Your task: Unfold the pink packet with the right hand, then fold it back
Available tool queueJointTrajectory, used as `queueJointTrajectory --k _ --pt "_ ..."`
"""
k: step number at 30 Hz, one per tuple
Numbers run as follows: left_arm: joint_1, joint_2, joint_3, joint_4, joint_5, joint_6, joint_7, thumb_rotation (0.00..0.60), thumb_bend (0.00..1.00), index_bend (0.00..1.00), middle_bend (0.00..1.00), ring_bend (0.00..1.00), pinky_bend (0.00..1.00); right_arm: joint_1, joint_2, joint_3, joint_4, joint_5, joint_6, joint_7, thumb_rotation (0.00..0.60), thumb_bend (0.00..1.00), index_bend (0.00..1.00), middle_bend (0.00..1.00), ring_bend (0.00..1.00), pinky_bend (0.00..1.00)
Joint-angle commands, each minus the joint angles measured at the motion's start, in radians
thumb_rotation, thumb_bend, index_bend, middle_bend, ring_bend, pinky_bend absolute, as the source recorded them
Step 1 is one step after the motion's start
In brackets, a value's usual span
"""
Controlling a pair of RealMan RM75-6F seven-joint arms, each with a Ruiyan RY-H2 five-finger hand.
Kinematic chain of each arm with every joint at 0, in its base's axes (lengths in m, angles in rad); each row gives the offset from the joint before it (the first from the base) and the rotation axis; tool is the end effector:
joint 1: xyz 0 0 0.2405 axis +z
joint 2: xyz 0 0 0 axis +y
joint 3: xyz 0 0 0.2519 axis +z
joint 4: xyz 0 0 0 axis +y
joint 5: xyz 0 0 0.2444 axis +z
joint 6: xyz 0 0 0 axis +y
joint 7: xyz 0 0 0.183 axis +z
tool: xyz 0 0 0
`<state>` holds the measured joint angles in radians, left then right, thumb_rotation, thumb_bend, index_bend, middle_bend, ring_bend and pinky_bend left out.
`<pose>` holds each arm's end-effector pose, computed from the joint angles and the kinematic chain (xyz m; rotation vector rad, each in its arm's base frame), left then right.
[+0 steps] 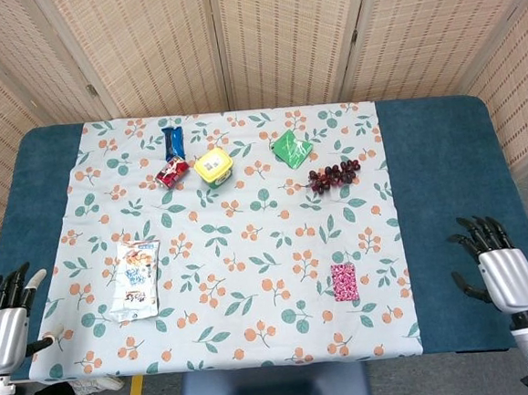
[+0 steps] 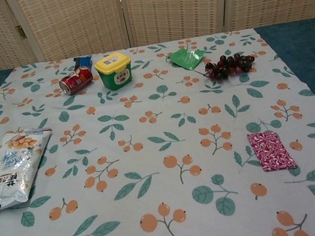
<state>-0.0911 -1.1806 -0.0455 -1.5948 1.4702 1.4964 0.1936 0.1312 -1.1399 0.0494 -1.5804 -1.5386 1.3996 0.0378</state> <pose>-0.3202 0.2232 0.1099 -1.4081 -0.7964 -0.7859 -0.3147 -0.2368 0.1050 1.4814 -0.9437 0.9245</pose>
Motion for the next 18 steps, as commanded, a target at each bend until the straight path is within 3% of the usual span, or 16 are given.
queueJointTrajectory --k 1,9,15,18 --pt "0.003 -0.002 0.004 -0.001 0.005 0.002 -0.002 0.6 0.22 0.17 0.05 0.1 0.0 0.042 -0.013 -0.004 -0.005 -0.008 -0.065 0.02 0.6 0.36 0.31 0.14 0.03 0.0" --pt "0.019 0.002 0.01 -0.001 0.002 0.017 -0.011 0.6 0.22 0.18 0.05 0.1 0.0 0.148 -0.071 -0.016 -0.008 -0.026 -0.224 0.021 0.58 0.36 0.33 0.14 0.0 0.0" --pt "0.019 0.004 0.011 -0.004 0.005 0.013 -0.012 0.6 0.22 0.18 0.06 0.11 0.0 0.211 -0.126 -0.036 0.021 -0.046 -0.314 0.051 0.299 0.31 0.35 0.14 0.0 0.0" --pt "0.018 0.005 0.011 -0.006 0.006 0.011 -0.01 0.6 0.22 0.19 0.06 0.11 0.0 0.229 -0.15 -0.049 0.033 -0.058 -0.338 0.035 0.238 0.26 0.37 0.14 0.0 0.0"
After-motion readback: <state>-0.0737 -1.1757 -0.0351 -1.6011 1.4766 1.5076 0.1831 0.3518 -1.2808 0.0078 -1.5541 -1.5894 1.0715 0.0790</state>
